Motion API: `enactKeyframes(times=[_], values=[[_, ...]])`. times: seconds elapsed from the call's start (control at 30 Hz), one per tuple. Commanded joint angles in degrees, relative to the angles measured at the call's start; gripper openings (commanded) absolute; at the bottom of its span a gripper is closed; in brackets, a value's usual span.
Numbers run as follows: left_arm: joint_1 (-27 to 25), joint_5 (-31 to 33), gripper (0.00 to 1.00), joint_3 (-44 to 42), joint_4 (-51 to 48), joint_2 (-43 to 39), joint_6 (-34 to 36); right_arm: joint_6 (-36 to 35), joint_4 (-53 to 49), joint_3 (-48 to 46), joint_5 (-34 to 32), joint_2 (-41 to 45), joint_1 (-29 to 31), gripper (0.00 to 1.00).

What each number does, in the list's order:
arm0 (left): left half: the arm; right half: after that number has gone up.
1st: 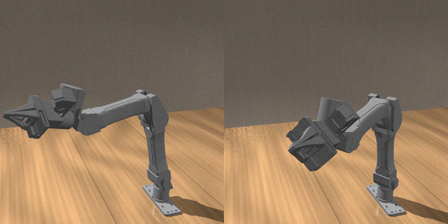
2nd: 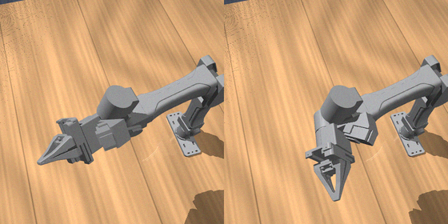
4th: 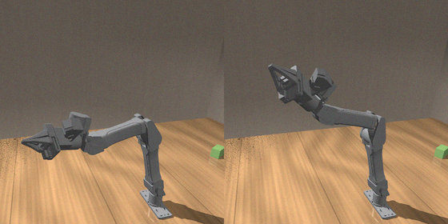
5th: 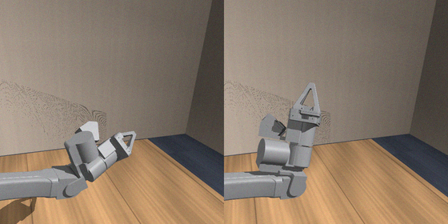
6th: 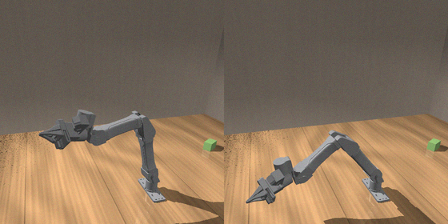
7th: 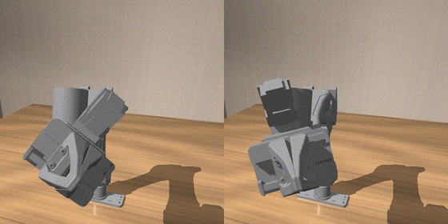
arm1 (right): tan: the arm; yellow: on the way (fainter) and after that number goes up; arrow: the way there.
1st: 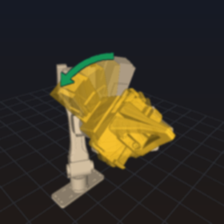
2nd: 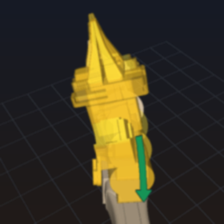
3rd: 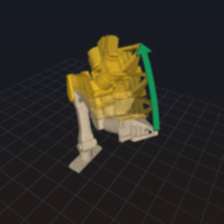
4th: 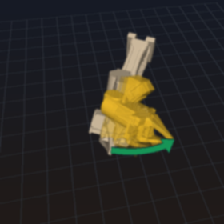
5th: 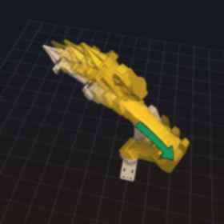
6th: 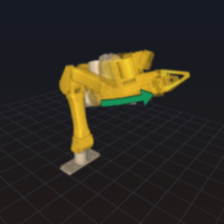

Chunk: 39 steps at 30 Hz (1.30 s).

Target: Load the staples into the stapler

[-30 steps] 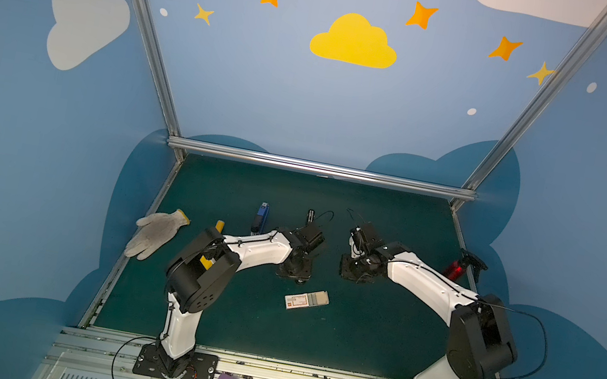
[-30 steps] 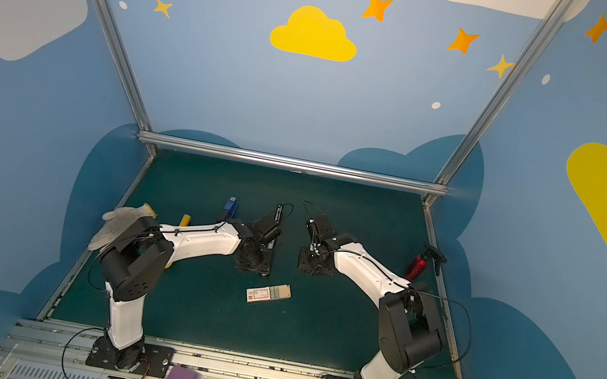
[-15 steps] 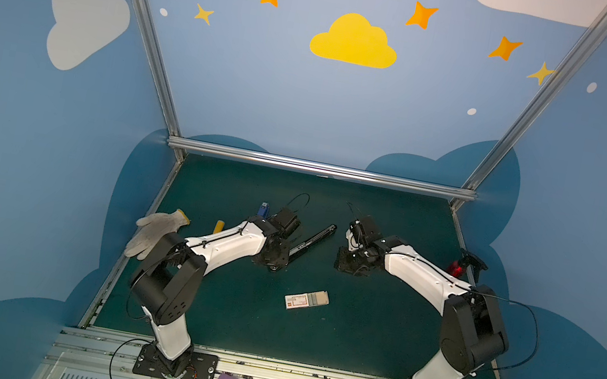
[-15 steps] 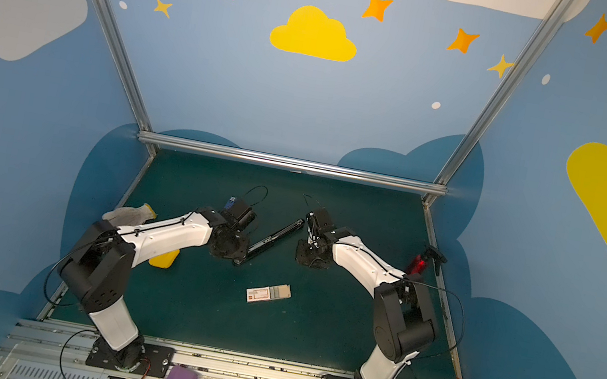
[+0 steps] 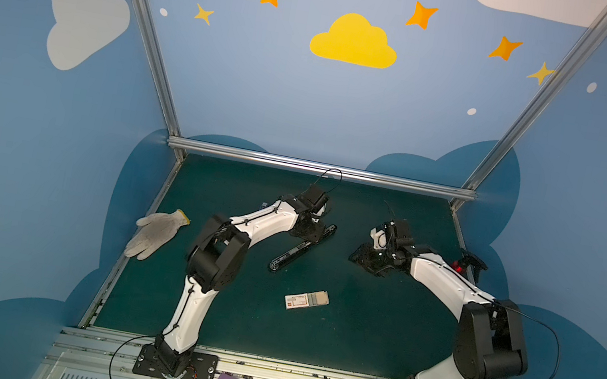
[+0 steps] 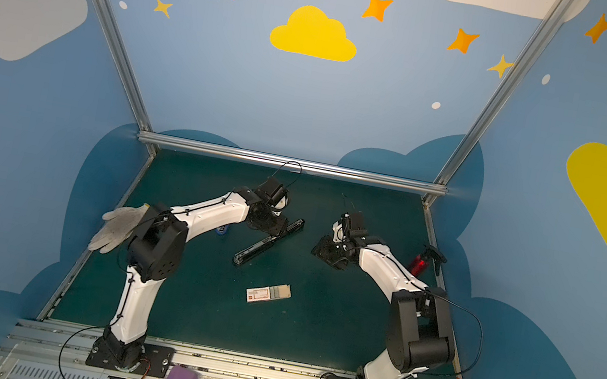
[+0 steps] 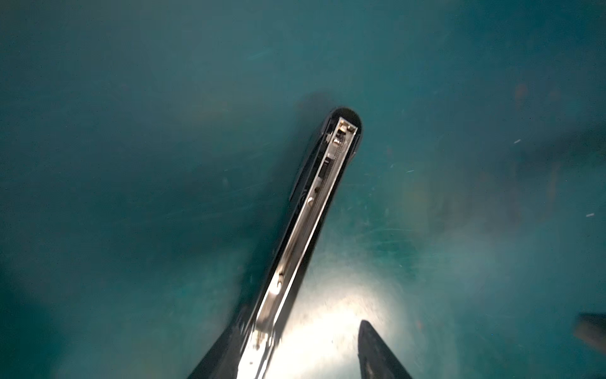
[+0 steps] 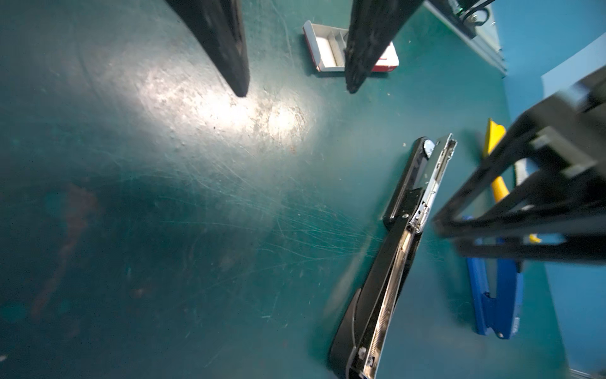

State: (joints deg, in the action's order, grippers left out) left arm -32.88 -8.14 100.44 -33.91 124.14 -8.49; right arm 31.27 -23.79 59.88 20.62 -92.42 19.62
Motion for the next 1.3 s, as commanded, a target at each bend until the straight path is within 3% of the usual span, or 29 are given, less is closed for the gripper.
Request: enactKeyframes(times=[0.0,0.2,0.6,0.9,1.27], values=[[0.19,-1.64,0.53,4.37,-4.40,3.91,5.06,1.15,3.75,-0.73,4.43,0.38,-1.59,0.49],[0.10,-3.02,0.42,7.18,-5.24,8.16,7.23,2.90,9.34,0.30,9.08,-4.51,-3.31,0.48],[-0.31,-4.41,0.05,2.17,-1.14,7.01,9.99,15.42,31.95,4.64,20.90,-21.05,-5.26,0.57],[-1.92,-0.45,0.04,-13.95,17.74,-2.91,7.65,26.98,51.32,7.71,27.51,-31.06,-5.35,0.59],[-3.15,0.93,0.04,-17.91,23.59,-5.23,6.21,32.26,57.85,12.68,30.25,-37.94,-3.68,0.56]])
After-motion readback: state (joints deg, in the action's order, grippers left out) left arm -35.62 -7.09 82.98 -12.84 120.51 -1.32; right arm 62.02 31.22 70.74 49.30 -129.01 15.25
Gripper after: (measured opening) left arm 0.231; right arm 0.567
